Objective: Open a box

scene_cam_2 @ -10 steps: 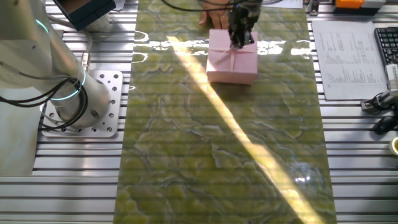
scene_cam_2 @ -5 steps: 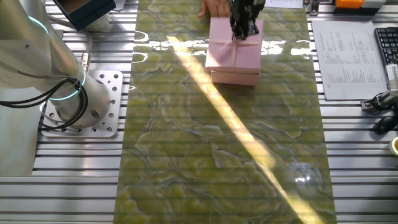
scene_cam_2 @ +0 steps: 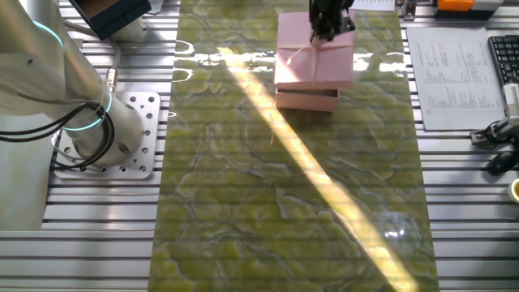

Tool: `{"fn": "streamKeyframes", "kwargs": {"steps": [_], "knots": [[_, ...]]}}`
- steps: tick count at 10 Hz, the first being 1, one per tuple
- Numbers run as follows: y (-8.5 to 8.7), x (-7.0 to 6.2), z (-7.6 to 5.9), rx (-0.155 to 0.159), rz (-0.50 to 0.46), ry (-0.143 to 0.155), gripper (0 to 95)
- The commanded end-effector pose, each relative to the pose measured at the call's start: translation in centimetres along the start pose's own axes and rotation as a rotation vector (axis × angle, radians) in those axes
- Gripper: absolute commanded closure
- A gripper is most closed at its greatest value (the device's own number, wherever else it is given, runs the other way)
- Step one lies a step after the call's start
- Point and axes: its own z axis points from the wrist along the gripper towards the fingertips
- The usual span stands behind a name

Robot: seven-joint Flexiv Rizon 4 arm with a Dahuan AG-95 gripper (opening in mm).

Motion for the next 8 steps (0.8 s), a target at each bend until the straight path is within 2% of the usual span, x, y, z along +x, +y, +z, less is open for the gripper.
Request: {"fn": "streamKeyframes", "kwargs": {"steps": [1, 6, 8], "knots": [[-2.6, 0.3, 0.9, 0.016, -0.026, -0.013, 95.0], [-7.2, 0.2, 4.3, 0.022, -0.029, -0.025, 95.0], [-8.3, 0.4, 5.3, 0.029, -0.023, -0.025, 95.0]]}}
